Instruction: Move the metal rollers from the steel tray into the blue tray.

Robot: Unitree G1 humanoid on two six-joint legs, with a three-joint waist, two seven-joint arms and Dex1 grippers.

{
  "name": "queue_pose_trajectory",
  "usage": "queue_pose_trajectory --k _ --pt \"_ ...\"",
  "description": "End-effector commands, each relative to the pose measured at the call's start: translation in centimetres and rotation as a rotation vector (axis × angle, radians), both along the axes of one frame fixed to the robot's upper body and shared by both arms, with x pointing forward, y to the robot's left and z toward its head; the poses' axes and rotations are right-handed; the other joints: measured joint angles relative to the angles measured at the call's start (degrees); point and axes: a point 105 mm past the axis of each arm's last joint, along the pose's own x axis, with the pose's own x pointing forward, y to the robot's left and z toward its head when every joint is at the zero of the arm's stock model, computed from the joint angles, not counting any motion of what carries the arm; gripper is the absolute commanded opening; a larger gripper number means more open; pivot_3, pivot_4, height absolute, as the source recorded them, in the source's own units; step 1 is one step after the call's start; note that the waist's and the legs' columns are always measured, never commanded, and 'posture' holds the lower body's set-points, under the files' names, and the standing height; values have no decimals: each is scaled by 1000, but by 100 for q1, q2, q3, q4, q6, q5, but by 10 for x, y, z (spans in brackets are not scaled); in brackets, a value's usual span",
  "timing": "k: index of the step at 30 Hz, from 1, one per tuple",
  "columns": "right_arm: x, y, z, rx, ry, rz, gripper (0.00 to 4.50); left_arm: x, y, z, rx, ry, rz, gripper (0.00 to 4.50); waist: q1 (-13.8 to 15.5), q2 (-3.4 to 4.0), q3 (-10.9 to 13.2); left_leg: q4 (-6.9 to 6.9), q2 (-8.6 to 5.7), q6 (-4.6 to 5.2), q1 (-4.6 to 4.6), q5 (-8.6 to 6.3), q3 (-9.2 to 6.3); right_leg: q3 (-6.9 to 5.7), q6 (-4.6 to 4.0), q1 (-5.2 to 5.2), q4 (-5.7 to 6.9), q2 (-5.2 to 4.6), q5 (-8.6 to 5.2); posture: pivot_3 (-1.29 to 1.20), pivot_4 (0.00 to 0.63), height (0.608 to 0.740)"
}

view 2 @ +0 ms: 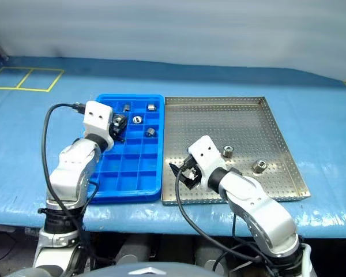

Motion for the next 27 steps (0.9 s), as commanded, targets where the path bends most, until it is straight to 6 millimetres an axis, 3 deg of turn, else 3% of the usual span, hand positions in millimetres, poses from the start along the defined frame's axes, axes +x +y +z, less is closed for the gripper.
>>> queue_pose_trajectory --k 1,14,19,24,27 --pt "1 7 9 15 -44 49 4500 -10 6 9 73 -59 71 1690 72 0 0 0 -1 0 0 0 0 0 -19 0 0 0 -11 247 150 740" --pt "-2 11 6 15 -33 70 4500 -16 31 -25 219 91 195 1690 244 -1 0 -2 2 0 -5 0 -3 -7 -26 -3 -2 -4 -15 263 150 740" --pt "-2 9 5 21 -31 53 4500 -16 30 -36 245 158 174 1690 225 -1 0 -2 4 0 -5 0 -4 -9 -28 -4 -2 -5 -16 224 150 740" --pt "-3 7 5 23 -34 32 4500 -12 18 -36 222 170 116 3346 215 -1 0 -3 11 0 -6 0 -5 -10 -32 -5 -1 -8 -18 206 150 740" --pt "-4 0 6 22 -40 1 4500 -6 3 -22 176 99 43 4321 244 -1 0 -2 10 0 -7 0 -7 -13 -32 -4 -2 -16 -19 186 150 740"
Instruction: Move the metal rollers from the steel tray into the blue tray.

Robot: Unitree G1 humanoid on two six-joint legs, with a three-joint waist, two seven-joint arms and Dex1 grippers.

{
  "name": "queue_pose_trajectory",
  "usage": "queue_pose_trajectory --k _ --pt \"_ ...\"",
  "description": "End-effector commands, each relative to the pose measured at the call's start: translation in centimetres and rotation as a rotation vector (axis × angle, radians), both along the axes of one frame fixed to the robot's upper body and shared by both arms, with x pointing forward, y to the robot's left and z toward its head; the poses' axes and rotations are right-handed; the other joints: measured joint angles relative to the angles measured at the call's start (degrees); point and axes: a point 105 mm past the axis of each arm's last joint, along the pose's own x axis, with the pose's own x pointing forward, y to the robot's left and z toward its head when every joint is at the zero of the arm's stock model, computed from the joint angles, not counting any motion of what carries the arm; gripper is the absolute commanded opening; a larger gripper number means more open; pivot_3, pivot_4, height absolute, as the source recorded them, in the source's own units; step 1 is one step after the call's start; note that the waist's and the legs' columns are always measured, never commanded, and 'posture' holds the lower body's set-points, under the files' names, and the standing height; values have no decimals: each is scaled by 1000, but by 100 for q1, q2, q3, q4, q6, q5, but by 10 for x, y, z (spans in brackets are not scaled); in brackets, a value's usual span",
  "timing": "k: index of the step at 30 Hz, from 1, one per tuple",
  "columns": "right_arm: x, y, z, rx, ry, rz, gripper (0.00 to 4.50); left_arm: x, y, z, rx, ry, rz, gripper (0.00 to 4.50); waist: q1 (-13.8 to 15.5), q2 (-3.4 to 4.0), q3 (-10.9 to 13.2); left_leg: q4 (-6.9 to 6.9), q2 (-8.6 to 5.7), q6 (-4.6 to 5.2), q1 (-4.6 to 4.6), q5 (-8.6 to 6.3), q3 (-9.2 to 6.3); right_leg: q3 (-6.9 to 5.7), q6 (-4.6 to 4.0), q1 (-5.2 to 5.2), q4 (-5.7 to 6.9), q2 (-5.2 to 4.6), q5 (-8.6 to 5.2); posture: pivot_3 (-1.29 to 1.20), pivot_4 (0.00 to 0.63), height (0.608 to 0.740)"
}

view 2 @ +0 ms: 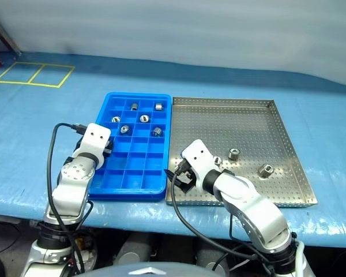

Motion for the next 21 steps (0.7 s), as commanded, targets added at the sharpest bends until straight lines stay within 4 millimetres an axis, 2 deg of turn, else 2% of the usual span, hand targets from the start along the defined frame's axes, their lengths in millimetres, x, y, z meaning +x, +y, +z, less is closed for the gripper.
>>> queue_pose_trajectory --k 1,5,9,14,18,21 --pt "-2 -8 18 21 -80 -40 4500 10 -31 24 -74 -104 -151 4417 18 0 0 0 -2 1 -2 0 -2 -3 0 0 -1 -5 0 186 150 740" --pt "-5 -31 21 14 -88 -131 4500 15 -70 55 -277 -188 -355 4417 -2 -4 0 4 -11 11 -13 2 -1 -9 5 -1 -8 -24 3 162 150 740" --pt "-12 -57 16 -27 -70 -228 4500 8 -110 63 -376 -113 -634 4417 -102 -2 -1 1 -14 14 -9 3 4 -13 5 0 -7 -27 3 136 150 740" --pt "-27 -86 9 -86 -34 -337 4500 -4 -149 53 -372 76 -939 4417 -246 -2 -1 -3 -19 14 -6 3 5 -7 0 -1 -5 -6 -1 75 150 740" --pt "-35 -96 6 -98 -22 -399 4500 -3 -175 44 -409 184 -1041 4417 -341 -1 -1 7 -17 13 -2 3 1 -7 -1 2 1 3 -2 34 150 740" --pt "-38 -97 6 -90 -20 -421 4500 0 -189 36 -410 233 -1065 4417 -426 0 -2 11 -18 13 -2 3 4 0 1 3 1 4 -1 5 150 740"
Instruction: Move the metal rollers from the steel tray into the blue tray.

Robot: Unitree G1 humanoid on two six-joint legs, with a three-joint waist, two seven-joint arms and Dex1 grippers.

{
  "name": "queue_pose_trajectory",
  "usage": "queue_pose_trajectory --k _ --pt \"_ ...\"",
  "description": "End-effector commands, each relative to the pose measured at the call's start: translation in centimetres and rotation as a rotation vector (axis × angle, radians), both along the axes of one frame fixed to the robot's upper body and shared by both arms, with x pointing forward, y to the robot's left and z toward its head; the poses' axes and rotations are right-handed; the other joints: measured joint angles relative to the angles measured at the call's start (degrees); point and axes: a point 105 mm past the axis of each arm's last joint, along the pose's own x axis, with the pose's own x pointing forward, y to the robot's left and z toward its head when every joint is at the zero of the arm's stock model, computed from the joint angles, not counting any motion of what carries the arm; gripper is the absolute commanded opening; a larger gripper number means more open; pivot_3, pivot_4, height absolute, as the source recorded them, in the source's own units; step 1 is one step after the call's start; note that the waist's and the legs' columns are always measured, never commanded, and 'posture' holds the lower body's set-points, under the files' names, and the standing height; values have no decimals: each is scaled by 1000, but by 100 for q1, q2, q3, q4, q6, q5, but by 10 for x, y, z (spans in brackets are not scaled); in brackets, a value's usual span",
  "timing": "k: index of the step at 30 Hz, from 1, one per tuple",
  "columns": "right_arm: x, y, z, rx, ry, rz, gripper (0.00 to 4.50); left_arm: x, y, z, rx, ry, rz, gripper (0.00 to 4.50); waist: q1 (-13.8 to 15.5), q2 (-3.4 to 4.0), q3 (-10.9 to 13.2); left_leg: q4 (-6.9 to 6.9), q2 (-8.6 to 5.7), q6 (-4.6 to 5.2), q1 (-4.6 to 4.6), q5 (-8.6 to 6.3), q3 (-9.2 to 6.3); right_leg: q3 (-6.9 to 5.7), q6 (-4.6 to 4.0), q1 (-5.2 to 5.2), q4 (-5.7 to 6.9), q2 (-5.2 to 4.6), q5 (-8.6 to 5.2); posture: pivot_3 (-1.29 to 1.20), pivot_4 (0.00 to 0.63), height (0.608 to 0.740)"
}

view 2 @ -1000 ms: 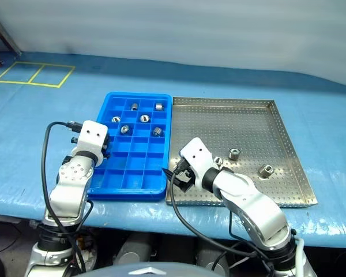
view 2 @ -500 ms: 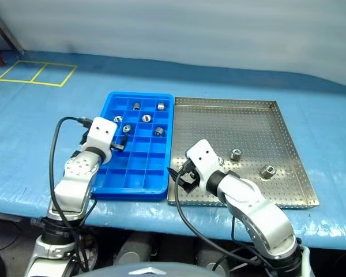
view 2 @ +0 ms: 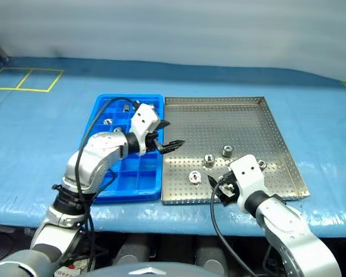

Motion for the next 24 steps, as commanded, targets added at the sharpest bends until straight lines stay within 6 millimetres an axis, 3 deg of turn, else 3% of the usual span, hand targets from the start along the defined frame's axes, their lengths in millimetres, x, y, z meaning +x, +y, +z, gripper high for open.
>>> queue_pose_trajectory --k 1,10,24 --pt "-3 -1 11 -3 -55 -31 4500 2 -23 -5 1 29 -62 4417 -59 1 0 -1 0 0 0 0 3 4 1 -1 0 0 0 -8 150 740" --pt "-7 2 7 13 -52 -61 4500 10 -71 -28 11 70 -96 4417 -164 1 0 -2 -5 1 -2 0 4 9 3 -4 -2 3 2 -55 150 740" --pt "-6 9 6 24 -54 -54 4500 9 -95 -68 106 106 -84 4417 -241 1 0 -3 -2 1 -2 -1 5 11 4 -5 -2 3 2 -63 150 740"
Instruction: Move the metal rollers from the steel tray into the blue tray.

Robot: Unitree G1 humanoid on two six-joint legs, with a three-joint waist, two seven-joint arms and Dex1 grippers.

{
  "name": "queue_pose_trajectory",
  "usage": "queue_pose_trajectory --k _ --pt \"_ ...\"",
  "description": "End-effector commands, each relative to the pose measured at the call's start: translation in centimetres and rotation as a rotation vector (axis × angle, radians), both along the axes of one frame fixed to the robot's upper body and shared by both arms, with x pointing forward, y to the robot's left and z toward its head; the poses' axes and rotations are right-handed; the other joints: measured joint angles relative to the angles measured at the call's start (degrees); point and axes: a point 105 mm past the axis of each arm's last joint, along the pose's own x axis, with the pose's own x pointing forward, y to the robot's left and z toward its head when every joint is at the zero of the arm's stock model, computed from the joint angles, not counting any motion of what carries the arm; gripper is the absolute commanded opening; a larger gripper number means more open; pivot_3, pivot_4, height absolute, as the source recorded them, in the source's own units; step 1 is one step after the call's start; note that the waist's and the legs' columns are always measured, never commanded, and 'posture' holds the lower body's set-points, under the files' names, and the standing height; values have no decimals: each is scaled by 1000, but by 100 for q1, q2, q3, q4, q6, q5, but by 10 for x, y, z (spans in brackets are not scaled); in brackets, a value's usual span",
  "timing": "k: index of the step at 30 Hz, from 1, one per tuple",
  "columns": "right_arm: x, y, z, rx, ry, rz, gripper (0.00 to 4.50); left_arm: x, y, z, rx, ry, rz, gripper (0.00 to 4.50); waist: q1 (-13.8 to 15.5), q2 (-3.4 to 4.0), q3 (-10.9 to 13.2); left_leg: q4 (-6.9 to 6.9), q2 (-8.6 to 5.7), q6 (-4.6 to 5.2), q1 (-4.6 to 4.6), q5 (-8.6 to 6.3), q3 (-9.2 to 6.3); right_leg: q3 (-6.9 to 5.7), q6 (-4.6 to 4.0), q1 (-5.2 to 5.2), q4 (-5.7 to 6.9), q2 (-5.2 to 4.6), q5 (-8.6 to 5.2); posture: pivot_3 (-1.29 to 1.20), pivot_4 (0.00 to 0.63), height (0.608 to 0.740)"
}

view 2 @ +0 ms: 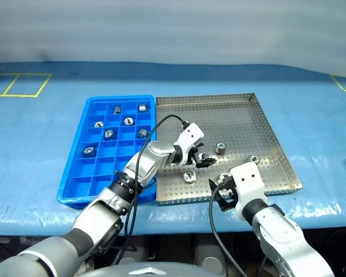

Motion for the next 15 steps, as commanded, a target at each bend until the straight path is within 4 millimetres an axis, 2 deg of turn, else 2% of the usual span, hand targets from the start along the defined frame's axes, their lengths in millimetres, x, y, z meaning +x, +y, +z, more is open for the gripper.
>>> queue_pose_trajectory --k 1,4,6,10,11,15 --pt "1 4 14 0 -65 11 4500 2 -10 5 15 -59 -11 4417 0 0 0 0 1 0 -1 0 0 0 0 -1 0 0 0 -65 150 740" --pt "1 5 14 2 -67 10 4500 0 -8 1 54 -74 -21 3864 -1 0 0 -2 2 0 -1 0 0 0 0 -1 -1 0 0 -65 150 740" --pt "1 5 14 3 -67 9 4500 0 -7 -1 69 -82 -29 3166 -1 0 0 -2 2 0 -1 0 0 0 0 -1 -1 0 0 -65 150 740" --pt "2 6 14 8 -70 12 4500 1 -5 10 33 -87 -30 1864 -4 0 0 -2 5 0 0 0 1 1 0 -1 0 -1 0 -53 150 740" --pt "3 7 14 8 -71 16 4500 2 -4 16 11 -90 -25 1716 -3 0 0 -1 7 0 0 0 1 1 0 -1 0 0 0 -53 150 740" --pt "6 10 16 7 -79 37 4500 10 6 46 -93 -132 33 1716 4 0 0 -2 10 0 -2 0 0 2 0 -3 0 -1 0 -37 150 740"
